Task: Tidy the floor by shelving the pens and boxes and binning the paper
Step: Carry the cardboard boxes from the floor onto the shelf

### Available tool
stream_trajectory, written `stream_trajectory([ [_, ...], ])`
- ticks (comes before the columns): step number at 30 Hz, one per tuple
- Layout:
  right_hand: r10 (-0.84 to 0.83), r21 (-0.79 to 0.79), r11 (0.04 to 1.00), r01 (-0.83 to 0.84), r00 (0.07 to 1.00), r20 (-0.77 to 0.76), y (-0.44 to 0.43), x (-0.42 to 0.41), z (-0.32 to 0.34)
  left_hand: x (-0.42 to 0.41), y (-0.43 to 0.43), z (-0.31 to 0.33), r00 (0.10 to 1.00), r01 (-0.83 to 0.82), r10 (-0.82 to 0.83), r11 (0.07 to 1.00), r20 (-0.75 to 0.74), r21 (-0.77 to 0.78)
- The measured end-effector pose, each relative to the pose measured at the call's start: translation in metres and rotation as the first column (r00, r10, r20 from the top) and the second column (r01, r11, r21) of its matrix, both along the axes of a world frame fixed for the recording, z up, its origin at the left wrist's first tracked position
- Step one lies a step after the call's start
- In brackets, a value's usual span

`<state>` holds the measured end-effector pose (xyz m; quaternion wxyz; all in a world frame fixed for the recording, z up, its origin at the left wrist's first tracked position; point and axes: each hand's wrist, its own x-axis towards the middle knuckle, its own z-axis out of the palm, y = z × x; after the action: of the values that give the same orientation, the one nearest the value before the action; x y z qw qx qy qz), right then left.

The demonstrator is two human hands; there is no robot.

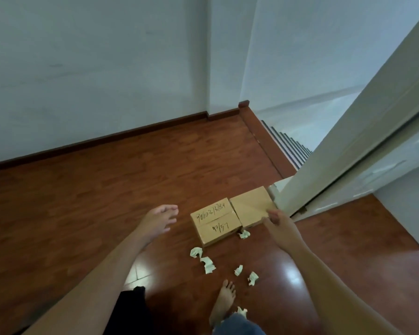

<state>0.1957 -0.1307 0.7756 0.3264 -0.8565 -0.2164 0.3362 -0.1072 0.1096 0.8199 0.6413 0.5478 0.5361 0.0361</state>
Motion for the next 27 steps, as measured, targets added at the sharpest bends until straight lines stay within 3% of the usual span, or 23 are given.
stream_trajectory([
  [12, 0.031, -0.131, 0.990, -0.056, 0.982, -0.185, 0.107, 0.075, -0.117, 0.079, 0.097, -0.104, 0.993, -0.101, 0.090, 0.985, -0.081, -0.137],
  [16, -0.015, -0.139, 0.990, -0.010, 0.985, -0.174, 0.140, 0.092, -0.184, 0.109, 0.135, -0.184, 0.994, -0.055, 0.041, 0.988, -0.100, -0.143],
  [27, -0.041, -0.160, 0.987, 0.011, 0.982, -0.186, 0.211, 0.122, -0.462, 0.151, 0.179, -0.474, 0.989, 0.002, -0.031, 0.979, -0.141, -0.203],
])
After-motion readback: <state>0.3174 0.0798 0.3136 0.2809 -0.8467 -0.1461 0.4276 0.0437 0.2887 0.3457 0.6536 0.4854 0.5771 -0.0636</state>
